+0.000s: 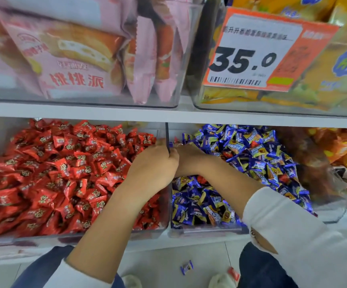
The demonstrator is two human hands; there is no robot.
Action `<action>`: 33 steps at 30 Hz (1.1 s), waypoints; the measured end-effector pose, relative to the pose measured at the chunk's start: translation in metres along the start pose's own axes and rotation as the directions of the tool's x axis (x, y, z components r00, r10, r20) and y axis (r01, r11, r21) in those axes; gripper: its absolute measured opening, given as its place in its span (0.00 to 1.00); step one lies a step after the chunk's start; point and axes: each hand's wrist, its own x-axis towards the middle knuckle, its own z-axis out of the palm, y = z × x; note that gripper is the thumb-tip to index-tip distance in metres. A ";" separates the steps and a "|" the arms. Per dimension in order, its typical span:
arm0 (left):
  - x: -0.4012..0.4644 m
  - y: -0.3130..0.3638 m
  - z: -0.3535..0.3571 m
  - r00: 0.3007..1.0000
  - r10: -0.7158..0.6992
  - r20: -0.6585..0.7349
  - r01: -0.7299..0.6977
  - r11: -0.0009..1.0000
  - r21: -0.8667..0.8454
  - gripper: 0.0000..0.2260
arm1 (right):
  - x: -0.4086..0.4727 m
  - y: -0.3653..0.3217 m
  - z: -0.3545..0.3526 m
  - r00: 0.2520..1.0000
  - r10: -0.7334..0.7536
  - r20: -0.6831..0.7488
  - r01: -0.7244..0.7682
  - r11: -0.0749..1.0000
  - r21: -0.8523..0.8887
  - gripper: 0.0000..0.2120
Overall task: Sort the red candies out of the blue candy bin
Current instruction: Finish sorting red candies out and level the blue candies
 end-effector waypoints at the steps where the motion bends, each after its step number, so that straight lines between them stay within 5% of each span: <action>1: -0.001 0.000 -0.001 1.000 0.000 0.008 0.000 1.000 0.003 0.14 | -0.007 -0.001 0.003 1.000 -0.020 0.016 0.020 0.999 -0.034 0.10; 6: -0.008 0.007 -0.008 0.998 0.005 0.055 -0.007 0.999 0.037 0.16 | -0.049 0.006 -0.012 0.993 -0.074 0.089 0.101 0.933 -0.344 0.15; 14: -0.014 0.013 -0.010 0.998 -0.026 0.051 0.028 0.999 -0.033 0.15 | -0.125 0.064 -0.038 0.998 0.067 0.006 -0.062 0.953 -0.296 0.17; 17: -0.013 0.010 -0.008 0.998 -0.044 0.049 0.046 0.998 -0.039 0.15 | -0.156 0.075 -0.035 0.992 0.069 -0.106 -0.084 0.985 -0.150 0.19; 21: -0.013 0.008 -0.006 0.999 -0.024 -0.027 0.026 0.998 0.062 0.16 | -0.187 0.083 -0.023 0.939 0.140 -0.315 -0.050 0.960 0.276 0.21; 27: -0.031 0.038 -0.002 0.861 0.367 -0.353 -0.304 0.926 0.222 0.15 | -0.199 0.107 0.012 0.882 0.338 -0.330 -0.153 0.865 0.477 0.20; 29: -0.037 0.055 0.007 0.863 0.414 -0.289 -0.388 0.910 0.144 0.14 | -0.201 0.108 0.011 0.866 0.360 -0.348 -0.172 0.867 0.468 0.19; 33: -0.030 0.071 0.040 0.952 0.298 0.067 -0.305 0.933 0.188 0.14 | -0.205 0.107 -0.004 0.834 0.388 -0.392 -0.270 0.907 0.323 0.15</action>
